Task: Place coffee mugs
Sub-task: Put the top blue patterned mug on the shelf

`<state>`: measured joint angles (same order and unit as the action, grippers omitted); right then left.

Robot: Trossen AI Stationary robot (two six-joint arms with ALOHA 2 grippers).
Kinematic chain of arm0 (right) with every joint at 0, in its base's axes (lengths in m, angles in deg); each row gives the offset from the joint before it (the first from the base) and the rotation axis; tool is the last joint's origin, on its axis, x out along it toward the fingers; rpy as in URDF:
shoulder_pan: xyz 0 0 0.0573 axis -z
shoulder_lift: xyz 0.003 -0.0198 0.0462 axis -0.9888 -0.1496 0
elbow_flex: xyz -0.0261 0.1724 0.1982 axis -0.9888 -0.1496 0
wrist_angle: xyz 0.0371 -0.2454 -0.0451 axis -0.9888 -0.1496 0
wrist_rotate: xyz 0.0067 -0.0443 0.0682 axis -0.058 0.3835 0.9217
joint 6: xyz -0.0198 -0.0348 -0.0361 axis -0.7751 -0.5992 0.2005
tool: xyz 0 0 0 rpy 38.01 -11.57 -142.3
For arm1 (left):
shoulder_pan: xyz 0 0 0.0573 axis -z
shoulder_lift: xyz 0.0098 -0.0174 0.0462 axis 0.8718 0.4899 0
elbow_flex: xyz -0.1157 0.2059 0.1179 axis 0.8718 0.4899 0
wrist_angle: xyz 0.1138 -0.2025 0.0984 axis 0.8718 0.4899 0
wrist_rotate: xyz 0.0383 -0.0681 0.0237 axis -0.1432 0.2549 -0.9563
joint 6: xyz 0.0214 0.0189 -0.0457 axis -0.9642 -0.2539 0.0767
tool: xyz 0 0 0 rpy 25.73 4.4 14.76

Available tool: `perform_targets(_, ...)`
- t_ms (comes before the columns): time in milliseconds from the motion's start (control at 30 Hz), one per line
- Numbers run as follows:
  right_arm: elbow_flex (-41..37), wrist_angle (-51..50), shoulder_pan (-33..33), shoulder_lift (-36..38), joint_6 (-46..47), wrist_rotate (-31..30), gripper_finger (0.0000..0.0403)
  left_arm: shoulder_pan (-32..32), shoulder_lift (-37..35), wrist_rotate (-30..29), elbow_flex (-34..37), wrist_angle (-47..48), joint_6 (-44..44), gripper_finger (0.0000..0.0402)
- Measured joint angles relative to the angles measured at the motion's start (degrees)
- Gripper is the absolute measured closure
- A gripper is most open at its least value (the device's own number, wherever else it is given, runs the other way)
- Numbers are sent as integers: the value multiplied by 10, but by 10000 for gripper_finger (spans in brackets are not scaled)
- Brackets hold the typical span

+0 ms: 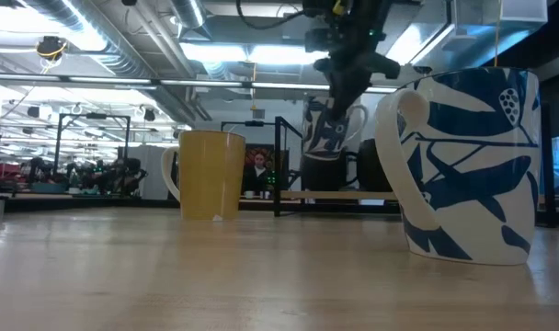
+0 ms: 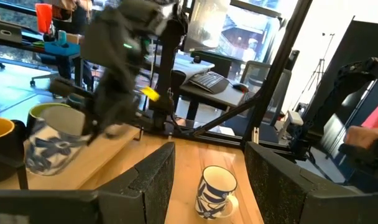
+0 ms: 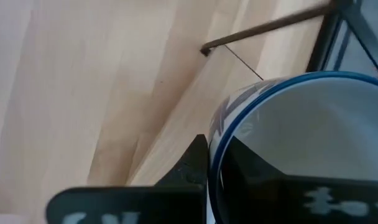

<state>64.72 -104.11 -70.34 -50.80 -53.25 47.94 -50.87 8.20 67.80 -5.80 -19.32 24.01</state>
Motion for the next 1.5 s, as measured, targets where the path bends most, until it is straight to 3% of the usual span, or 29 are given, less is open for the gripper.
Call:
perform_targets(300,-11,-13,37,-6,-8,83,398,0,0,0,0,4,2,213)
perform_targets(900,-37,6,52,-40,-31,75,398,0,0,-11,0,10,2,213)
perform_targets(1333,-37,23,51,-42,-42,56,331,0,0,-11,0,13,2,213)
perform_targets(1500,-36,37,51,-42,-43,39,288,0,0,-11,0,13,2,213)
